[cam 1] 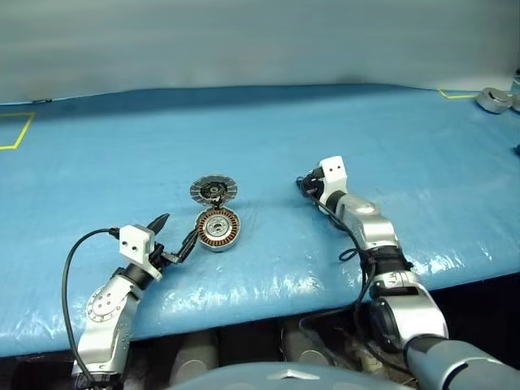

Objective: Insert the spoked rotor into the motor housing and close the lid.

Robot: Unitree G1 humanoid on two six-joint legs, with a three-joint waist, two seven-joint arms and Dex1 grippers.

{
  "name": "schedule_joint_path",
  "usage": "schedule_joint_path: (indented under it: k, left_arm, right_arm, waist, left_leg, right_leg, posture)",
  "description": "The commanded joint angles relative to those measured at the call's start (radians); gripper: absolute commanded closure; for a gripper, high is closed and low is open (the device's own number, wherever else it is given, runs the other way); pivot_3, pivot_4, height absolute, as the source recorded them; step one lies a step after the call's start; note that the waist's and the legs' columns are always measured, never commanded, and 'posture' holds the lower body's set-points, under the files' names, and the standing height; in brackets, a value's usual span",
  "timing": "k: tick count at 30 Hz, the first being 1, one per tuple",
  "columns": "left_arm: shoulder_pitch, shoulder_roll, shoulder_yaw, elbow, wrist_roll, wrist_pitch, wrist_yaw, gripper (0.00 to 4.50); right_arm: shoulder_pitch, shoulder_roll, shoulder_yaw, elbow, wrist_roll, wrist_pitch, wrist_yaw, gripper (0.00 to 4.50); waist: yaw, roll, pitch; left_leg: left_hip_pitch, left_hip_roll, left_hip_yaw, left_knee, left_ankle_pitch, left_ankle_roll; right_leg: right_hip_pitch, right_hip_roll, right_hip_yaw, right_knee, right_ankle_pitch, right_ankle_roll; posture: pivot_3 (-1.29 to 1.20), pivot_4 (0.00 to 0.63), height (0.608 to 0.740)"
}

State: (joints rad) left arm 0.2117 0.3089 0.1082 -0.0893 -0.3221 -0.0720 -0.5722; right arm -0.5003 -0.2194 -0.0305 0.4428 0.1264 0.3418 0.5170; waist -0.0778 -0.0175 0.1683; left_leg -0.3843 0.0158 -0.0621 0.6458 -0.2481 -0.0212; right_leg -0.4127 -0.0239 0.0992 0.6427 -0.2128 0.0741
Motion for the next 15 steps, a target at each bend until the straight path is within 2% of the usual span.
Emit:
schedule_joint_path:
  k: [1, 6, 10, 12, 15]
  left_arm:
    - [0.004, 0.013, 0.008, -0.021, 0.000, -0.007, -0.010, 0.00]
    - [0.005, 0.034, 0.006, -0.025, -0.004, 0.003, -0.031, 0.00]
    - [0.014, 0.063, 0.003, -0.026, -0.008, 0.013, -0.067, 0.00]
    - [0.013, 0.080, -0.001, -0.024, -0.008, 0.015, -0.086, 0.00]
    - [0.010, 0.089, 0.002, -0.026, -0.014, 0.026, -0.100, 0.00]
  right_arm:
    - [0.045, -0.011, 0.016, -0.204, 0.036, 0.043, 0.027, 3.74]
    - [0.176, -0.043, 0.056, -0.534, 0.194, 0.090, 0.208, 3.74]
    - [0.250, -0.123, 0.147, -0.726, 0.280, 0.174, 0.335, 3.74]
    - [0.257, -0.147, 0.216, -0.770, 0.272, 0.195, 0.357, 3.74]
    - [0.229, -0.117, 0.272, -0.720, 0.209, 0.177, 0.293, 3.74]
  waist:
    - [0.001, 0.001, 0.001]
    - [0.004, 0.002, 0.001]
    - [0.005, 0.002, 0.002]
    - [0.005, 0.001, 0.002]
    - [0.004, 0.001, 0.002]
  left_leg:
    - [0.000, 0.000, 0.000, 0.000, 0.000, 0.000]
    - [-0.001, 0.000, 0.000, 0.000, 0.000, 0.000]
    - [-0.001, 0.000, 0.000, 0.000, 0.000, 0.000]
    - [-0.001, 0.000, 0.000, 0.000, 0.000, 0.000]
    - [0.000, 0.001, 0.001, 0.001, 0.000, 0.000]
  right_leg:
    - [0.000, 0.000, 0.000, 0.000, 0.000, 0.000]
    - [-0.001, 0.000, 0.000, 0.000, -0.002, 0.001]
    - [-0.001, 0.000, 0.000, -0.001, -0.004, -0.001]
    - [-0.001, 0.000, 0.000, -0.001, -0.004, -0.001]
    - [-0.001, 0.000, 0.000, 0.000, -0.004, -0.001]
  posture:
    - [0.00, 0.150, 0.740]
    - [0.00, 0.150, 0.740]
    - [0.00, 0.150, 0.740]
    - [0.00, 0.150, 0.740]
    - [0.00, 0.150, 0.740]
